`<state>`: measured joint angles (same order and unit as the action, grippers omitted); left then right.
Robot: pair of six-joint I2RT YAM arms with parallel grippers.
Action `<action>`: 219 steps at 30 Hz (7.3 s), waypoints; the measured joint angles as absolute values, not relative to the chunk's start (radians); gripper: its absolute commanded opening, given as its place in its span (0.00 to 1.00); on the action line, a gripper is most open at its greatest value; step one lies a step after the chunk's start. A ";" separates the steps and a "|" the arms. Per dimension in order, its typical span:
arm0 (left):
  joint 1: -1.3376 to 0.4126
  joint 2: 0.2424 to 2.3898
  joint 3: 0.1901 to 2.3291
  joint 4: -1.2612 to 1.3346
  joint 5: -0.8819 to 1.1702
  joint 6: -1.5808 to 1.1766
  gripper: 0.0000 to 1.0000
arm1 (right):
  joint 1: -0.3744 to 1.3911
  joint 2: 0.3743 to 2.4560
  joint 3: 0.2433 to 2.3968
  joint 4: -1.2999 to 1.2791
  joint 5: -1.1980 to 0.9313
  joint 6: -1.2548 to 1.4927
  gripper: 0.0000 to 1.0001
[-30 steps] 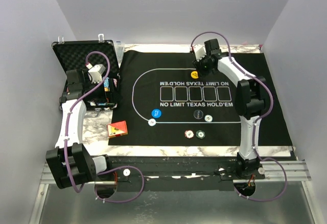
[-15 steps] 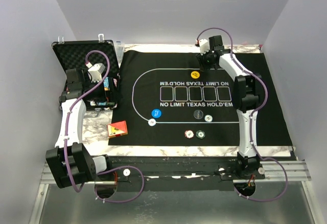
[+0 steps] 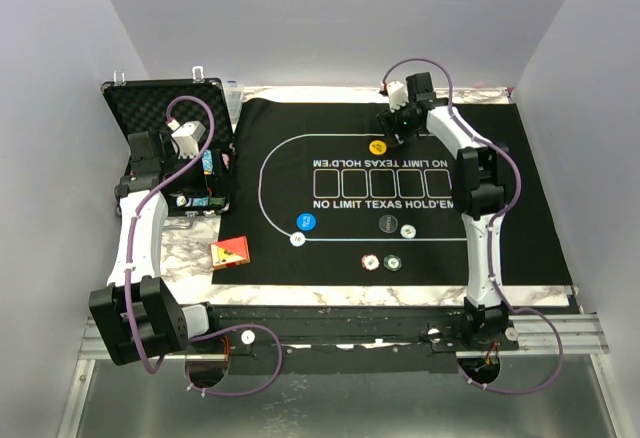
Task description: Distribute texas hold em gaming equipment
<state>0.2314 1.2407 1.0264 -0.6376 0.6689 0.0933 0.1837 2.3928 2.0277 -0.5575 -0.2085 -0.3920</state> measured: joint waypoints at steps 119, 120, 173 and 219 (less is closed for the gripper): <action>0.228 1.222 1.013 -0.640 0.668 0.113 0.99 | 0.318 1.604 0.938 -0.689 -0.076 -0.670 0.68; 0.228 1.222 1.013 -0.640 0.668 0.113 0.99 | 0.318 1.604 0.939 -0.689 -0.076 -0.672 0.68; 0.228 1.227 1.013 -0.641 0.668 0.112 0.99 | 0.662 1.527 0.838 -0.657 -0.166 -0.573 0.51; 0.236 1.256 1.021 -0.656 0.688 0.109 0.99 | 0.925 1.970 1.427 -0.614 -0.184 -0.488 0.37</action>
